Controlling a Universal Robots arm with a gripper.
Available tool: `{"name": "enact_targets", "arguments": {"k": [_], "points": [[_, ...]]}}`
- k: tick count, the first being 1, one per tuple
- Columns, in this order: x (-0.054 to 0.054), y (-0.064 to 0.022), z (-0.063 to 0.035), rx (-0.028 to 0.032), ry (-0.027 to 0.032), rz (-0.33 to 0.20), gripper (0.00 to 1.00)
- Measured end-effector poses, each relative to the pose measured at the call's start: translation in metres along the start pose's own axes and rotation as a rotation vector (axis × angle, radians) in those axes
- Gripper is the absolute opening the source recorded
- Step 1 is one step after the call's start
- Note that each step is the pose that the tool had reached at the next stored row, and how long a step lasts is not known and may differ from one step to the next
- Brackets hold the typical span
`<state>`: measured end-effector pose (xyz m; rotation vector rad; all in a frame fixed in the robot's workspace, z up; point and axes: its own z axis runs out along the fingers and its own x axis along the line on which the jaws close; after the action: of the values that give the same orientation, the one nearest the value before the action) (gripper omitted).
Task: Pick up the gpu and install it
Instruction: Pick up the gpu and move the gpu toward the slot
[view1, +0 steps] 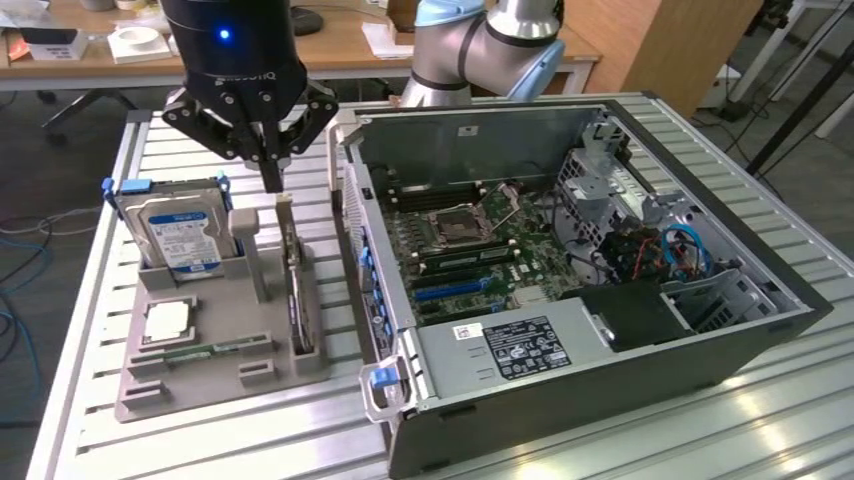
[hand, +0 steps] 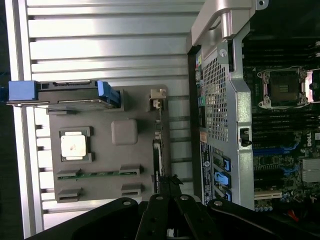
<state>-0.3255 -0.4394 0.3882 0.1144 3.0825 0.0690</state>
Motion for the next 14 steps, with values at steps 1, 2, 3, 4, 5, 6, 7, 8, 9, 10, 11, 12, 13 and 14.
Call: {"name": "enact_targets", "arguments": {"k": [1, 2, 3, 4, 5, 6, 7, 8, 9, 10, 11, 12, 13, 14], "points": [[0.0, 0.0, 0.0, 0.0, 0.0, 0.0, 0.1], [0.0, 0.0, 0.0, 0.0, 0.0, 0.0, 0.1], [0.0, 0.0, 0.0, 0.0, 0.0, 0.0, 0.1], [0.0, 0.0, 0.0, 0.0, -0.0001, 0.0, 0.1], [0.0, 0.0, 0.0, 0.0, 0.0, 0.0, 0.11], [0.0, 0.0, 0.0, 0.0, 0.0, 0.0, 0.11], [0.0, 0.0, 0.0, 0.0, 0.0, 0.0, 0.16], [0.0, 0.0, 0.0, 0.0, 0.0, 0.0, 0.23], [0.0, 0.0, 0.0, 0.0, 0.0, 0.0, 0.29], [0.0, 0.0, 0.0, 0.0, 0.0, 0.0, 0.29], [0.0, 0.0, 0.0, 0.0, 0.0, 0.0, 0.35], [0.0, 0.0, 0.0, 0.0, 0.0, 0.0, 0.35], [0.0, 0.0, 0.0, 0.0, 0.0, 0.0, 0.41], [0.0, 0.0, 0.0, 0.0, 0.0, 0.0, 0.41]]}}
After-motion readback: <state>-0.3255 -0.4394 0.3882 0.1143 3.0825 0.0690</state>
